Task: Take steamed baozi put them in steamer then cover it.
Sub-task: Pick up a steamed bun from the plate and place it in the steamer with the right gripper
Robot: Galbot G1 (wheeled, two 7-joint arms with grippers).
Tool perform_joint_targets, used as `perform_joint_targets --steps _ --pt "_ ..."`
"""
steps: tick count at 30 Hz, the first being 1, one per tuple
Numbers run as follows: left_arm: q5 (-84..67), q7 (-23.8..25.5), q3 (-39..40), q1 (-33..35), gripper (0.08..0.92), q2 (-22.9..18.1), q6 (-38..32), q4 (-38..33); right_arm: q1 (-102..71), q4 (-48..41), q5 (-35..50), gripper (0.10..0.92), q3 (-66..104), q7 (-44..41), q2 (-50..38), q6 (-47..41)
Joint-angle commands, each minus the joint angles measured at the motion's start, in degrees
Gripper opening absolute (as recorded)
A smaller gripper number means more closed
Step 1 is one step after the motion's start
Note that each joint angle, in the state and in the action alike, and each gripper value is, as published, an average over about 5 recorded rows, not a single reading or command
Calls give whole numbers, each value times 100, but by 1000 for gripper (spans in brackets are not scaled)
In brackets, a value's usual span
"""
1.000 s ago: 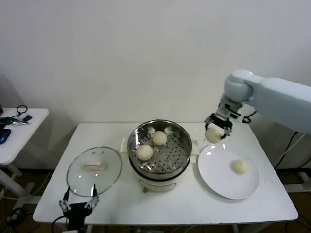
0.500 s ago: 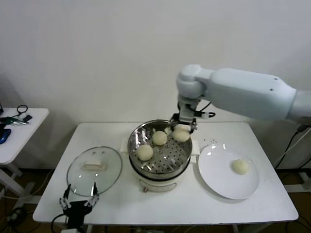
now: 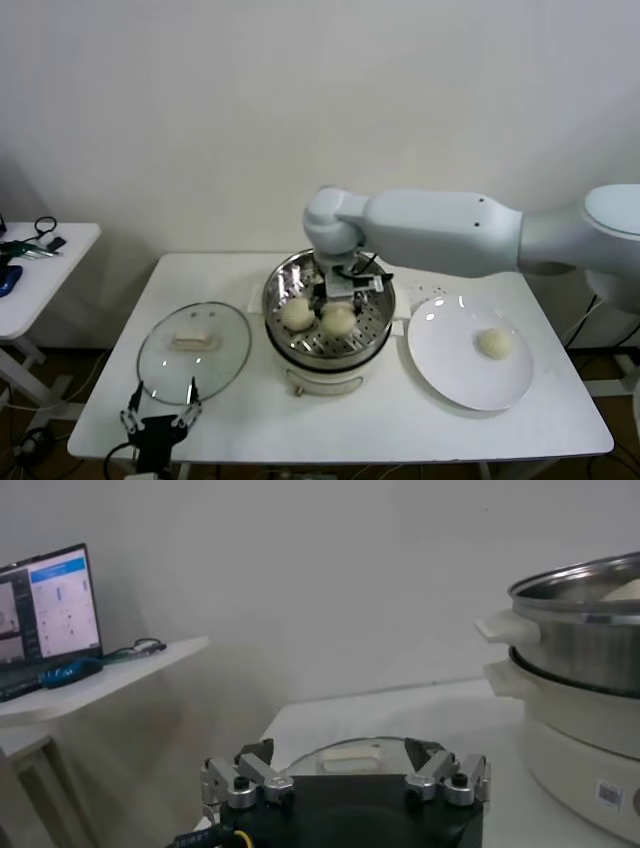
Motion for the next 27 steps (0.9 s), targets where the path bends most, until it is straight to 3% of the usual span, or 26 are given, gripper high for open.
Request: perform_joint_targets --steps 1,11,19,27 --pt "-19 3 -7 -13 823 -8 -1 40 -330 12 -206 720 -75 8 200 94" --pt "-25 -1 -14 -29 823 -6 -8 107 -350 43 -212 733 -46 96 134 37" --pt "-12 -9 -13 -21 823 -15 -26 120 -312 49 -248 818 87 64 -3 -4" --pt "-10 -7 -15 52 823 -13 -86 107 58 -6 -92 823 398 196 -587 -127"
